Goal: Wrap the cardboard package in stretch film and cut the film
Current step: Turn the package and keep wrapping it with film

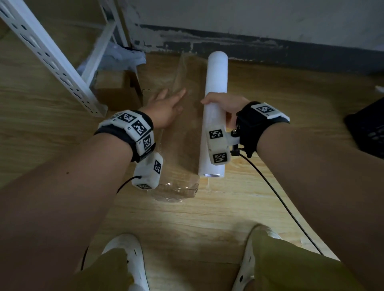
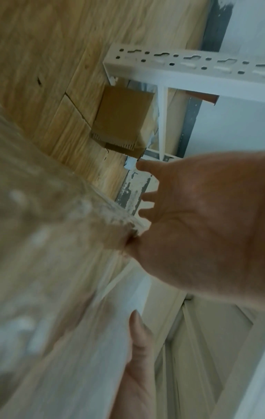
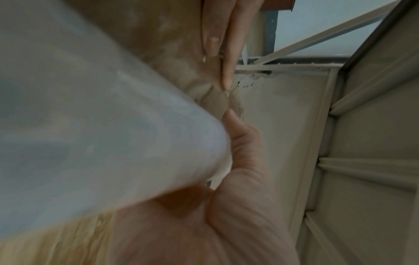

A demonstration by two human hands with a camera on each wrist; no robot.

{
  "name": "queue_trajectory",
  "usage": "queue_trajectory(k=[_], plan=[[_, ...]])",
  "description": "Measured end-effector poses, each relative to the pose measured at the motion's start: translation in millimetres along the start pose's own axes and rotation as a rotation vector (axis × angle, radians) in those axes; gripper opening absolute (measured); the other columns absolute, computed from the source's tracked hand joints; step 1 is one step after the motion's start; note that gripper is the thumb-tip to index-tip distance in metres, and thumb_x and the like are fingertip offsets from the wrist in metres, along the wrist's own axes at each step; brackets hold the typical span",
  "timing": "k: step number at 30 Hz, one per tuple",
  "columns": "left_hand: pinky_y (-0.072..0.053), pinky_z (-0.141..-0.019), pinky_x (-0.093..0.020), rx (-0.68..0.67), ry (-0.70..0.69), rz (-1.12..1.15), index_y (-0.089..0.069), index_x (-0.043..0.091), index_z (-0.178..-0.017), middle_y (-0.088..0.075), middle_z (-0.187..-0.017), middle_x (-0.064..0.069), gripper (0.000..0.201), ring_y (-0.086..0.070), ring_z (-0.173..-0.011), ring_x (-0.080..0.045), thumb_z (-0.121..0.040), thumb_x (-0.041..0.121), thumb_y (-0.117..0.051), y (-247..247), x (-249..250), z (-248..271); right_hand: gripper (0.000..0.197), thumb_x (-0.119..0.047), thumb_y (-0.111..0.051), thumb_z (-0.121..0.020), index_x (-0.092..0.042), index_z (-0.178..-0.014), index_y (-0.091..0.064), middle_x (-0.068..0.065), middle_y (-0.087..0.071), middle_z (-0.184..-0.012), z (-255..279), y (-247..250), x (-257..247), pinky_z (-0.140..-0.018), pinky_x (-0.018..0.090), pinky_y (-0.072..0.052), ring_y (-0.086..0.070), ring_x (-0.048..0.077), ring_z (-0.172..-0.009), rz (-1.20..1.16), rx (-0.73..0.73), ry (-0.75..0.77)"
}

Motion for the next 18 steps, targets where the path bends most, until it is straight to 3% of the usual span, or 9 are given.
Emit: queue_trajectory(k=[2, 4, 7, 12, 16, 18], plan=[[-0.002, -0.118, -0.047, -0.007, 0.011, -0.007, -0.004, 0.048, -0.148, 0.006, -0.161, -0.005, 0.052, 0.008, -0.147, -0.030, -0.101, 0.045, -0.028, 2, -5, 2, 0.059, -0.034, -0.084, -0.055, -0.006, -0.103, -0.062, 0.015, -0.066, -0.116, -1, 0, 2, -0.095, 0.048, -0.050, -0.066, 0.031, -0.102, 0.007, -0.022, -0.003], [-0.002, -0.118, -0.048, -0.010, 0.022, -0.004, -0.004, 0.048, -0.147, 0.005, -0.161, -0.004, 0.052, 0.008, -0.147, -0.029, -0.101, 0.044, -0.028, 4, -7, 4, 0.047, -0.032, -0.080, -0.070, -0.006, -0.104, -0.060, 0.013, -0.065, -0.108, -1, 0, 3, -0.093, 0.043, -0.051, -0.064, 0.029, -0.097, 0.026, -0.029, 0.000], [-0.003, -0.118, -0.049, -0.011, 0.037, 0.003, -0.005, 0.049, -0.147, 0.005, -0.161, -0.003, 0.052, 0.007, -0.147, -0.028, -0.101, 0.043, -0.029, 4, -9, 4, 0.062, -0.041, -0.082, -0.059, -0.006, -0.106, -0.061, 0.012, -0.064, -0.107, -6, 1, 7, -0.093, 0.044, -0.051, -0.065, 0.030, -0.098, 0.049, -0.007, -0.018], [-0.006, -0.117, -0.054, 0.004, 0.065, -0.009, -0.006, 0.049, -0.147, 0.002, -0.161, -0.002, 0.052, 0.005, -0.147, -0.028, -0.102, 0.041, -0.029, 8, -23, 1, 0.067, -0.041, -0.078, -0.058, -0.005, -0.113, -0.064, 0.007, -0.068, -0.090, -17, -1, 14, -0.063, 0.030, -0.054, -0.065, 0.024, -0.071, -0.020, -0.047, -0.036], [-0.012, -0.116, -0.056, 0.019, 0.109, -0.056, -0.007, 0.046, -0.148, -0.004, -0.161, -0.004, 0.053, -0.002, -0.147, -0.030, -0.102, 0.037, -0.030, 13, -35, 0, 0.036, -0.036, -0.073, -0.078, -0.007, -0.090, -0.057, 0.009, -0.059, -0.082, -21, -4, 26, -0.075, 0.034, -0.053, -0.059, 0.023, -0.071, -0.048, -0.035, -0.061], [-0.016, -0.114, -0.055, 0.041, 0.137, -0.088, -0.010, 0.044, -0.149, -0.011, -0.159, -0.006, 0.053, -0.006, -0.145, -0.031, -0.102, 0.034, -0.032, 15, -36, 2, 0.033, -0.036, -0.069, -0.082, -0.008, -0.088, -0.054, 0.007, -0.056, -0.077, -22, -6, 35, -0.061, 0.029, -0.050, -0.056, 0.020, -0.063, -0.029, -0.018, -0.099]])
Point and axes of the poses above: each hand's wrist, its own z-axis away from the middle knuckle, its own y-axis out of the back of the hand, x = y × z, the point moved 4 cm from there along -z, towards the middle knuckle
